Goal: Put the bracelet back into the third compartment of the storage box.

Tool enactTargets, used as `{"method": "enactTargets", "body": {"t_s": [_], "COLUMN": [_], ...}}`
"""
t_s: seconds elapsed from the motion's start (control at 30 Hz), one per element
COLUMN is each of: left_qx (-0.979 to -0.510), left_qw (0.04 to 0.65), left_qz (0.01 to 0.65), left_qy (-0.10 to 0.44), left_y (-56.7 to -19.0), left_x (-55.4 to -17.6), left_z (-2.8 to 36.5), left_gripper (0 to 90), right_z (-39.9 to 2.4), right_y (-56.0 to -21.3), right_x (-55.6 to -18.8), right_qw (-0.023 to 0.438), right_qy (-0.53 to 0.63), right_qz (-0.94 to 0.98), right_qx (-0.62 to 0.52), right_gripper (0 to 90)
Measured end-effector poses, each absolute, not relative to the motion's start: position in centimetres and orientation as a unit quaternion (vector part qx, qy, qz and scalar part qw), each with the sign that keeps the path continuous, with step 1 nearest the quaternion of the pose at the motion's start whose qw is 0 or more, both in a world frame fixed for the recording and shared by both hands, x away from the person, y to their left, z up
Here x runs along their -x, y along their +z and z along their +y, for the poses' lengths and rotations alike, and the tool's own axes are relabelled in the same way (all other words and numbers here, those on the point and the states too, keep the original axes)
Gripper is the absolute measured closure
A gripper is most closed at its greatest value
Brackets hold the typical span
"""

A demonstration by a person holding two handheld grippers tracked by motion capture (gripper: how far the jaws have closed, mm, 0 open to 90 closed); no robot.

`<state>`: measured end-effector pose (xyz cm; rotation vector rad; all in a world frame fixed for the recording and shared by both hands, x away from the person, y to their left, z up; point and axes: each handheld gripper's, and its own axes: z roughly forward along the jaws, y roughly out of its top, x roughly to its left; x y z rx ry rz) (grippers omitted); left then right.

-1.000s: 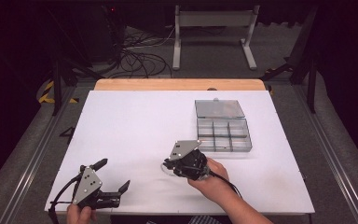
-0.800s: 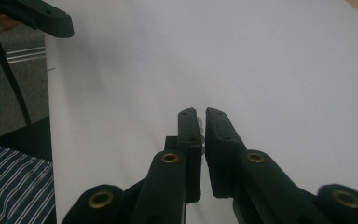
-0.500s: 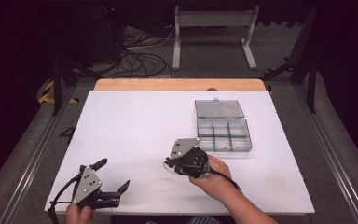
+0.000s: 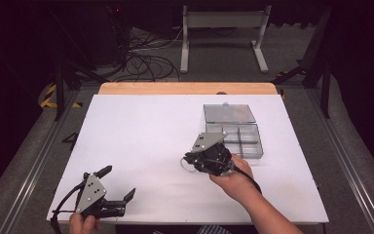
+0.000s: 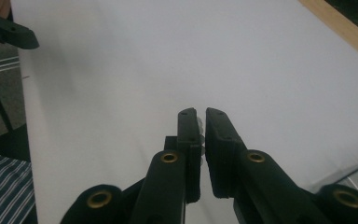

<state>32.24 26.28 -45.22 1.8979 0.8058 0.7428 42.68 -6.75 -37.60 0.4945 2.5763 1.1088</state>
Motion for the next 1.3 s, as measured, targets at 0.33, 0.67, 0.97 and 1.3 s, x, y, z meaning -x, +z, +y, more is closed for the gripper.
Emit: {"method": "enactTargets", "body": {"t_s": [0.33,0.67,0.97,1.3], "left_qx": [-0.77,-0.77,-0.769,-0.77], "left_qw": [0.458,0.457,0.458,0.457], "left_qz": [0.328,0.327,0.327,0.329], "left_qy": [0.301,0.303,0.303,0.3], "left_y": [-45.2,-45.2,-45.2,-45.2], "left_x": [-32.3,-32.3,-32.3,-32.3], "left_z": [26.3,26.3,26.3,26.3], "left_gripper": [3.0,3.0,3.0,3.0], "right_z": [-9.0,-12.0,-15.1,-17.6], "right_y": [-36.6,-35.9,-35.4,-35.1], "right_x": [-43.8,-44.7,-45.3,-45.9], "right_qw": [0.154,0.172,0.186,0.198], "right_qy": [0.39,0.399,0.418,0.423], "right_qz": [0.884,0.865,0.843,0.827], "right_qx": [-0.207,-0.25,-0.284,-0.313], "right_gripper": [85.3,85.4,85.3,85.4]}}
